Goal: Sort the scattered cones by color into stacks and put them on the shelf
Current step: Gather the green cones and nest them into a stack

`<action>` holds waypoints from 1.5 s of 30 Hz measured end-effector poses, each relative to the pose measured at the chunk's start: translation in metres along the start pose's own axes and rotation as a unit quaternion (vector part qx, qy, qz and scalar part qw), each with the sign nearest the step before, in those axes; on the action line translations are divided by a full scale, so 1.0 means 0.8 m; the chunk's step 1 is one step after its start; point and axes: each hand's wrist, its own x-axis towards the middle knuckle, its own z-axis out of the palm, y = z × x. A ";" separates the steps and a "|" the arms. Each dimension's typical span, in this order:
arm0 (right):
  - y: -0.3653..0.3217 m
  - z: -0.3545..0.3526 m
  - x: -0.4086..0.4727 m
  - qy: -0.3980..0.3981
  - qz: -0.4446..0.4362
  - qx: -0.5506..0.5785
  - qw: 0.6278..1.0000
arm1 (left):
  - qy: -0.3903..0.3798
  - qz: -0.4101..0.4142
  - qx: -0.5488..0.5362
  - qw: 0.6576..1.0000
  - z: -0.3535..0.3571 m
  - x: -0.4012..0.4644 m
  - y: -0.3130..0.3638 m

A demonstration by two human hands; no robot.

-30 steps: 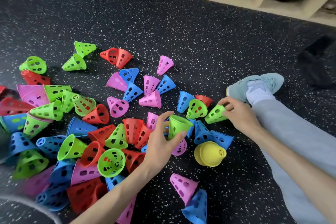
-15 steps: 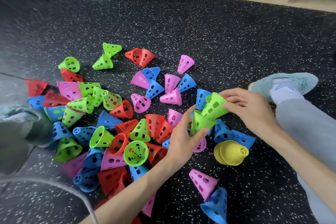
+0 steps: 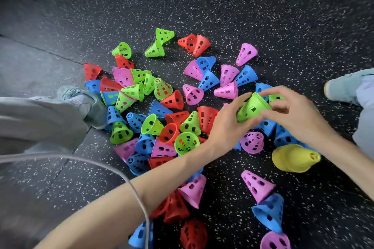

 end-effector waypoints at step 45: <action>-0.026 0.026 -0.009 0.087 -0.029 0.034 0.995 | -0.194 0.008 0.178 0.965 -0.155 -0.014 -0.028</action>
